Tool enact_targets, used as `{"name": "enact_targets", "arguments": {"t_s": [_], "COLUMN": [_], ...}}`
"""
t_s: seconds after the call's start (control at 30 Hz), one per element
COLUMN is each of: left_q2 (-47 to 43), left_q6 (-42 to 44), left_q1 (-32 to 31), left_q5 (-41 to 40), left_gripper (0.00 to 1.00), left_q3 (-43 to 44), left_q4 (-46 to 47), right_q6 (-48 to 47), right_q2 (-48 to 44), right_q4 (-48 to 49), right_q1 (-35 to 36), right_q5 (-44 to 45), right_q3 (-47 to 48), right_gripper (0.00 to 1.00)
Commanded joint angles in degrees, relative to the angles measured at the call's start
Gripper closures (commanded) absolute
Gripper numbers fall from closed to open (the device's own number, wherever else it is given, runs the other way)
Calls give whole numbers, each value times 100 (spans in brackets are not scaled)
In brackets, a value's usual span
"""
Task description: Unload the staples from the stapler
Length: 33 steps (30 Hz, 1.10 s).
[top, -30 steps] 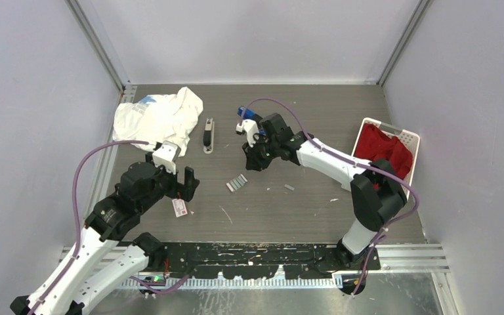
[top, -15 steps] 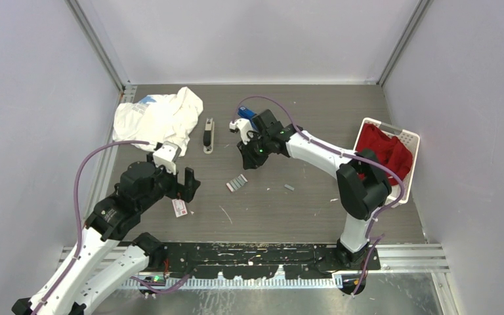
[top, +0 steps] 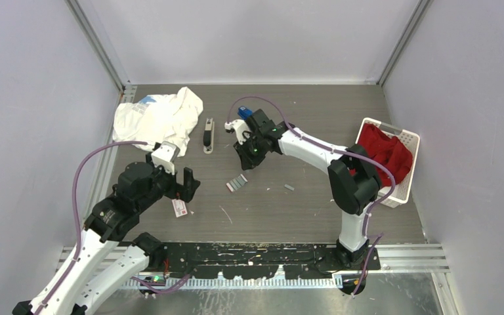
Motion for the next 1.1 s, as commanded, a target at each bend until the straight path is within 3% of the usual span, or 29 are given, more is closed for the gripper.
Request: {"name": "enact_targets", "arguments": {"t_s": [0.0, 0.3, 1.07], "left_q2": [-104, -106, -141], "left_q6": [104, 96, 74], "left_q1": [63, 103, 182], "left_q5": [108, 156, 316], "left_gripper": [7, 7, 7], "left_q3": [-6, -14, -29], "left_q4": [293, 311, 356], "right_q6": [236, 679, 734], "right_q2": [23, 190, 609], "right_q4": [12, 172, 96], "right_q1": [279, 566, 849], "right_q5": [213, 477, 934], "right_q3": [236, 290, 504], "right_gripper": [78, 75, 74]}}
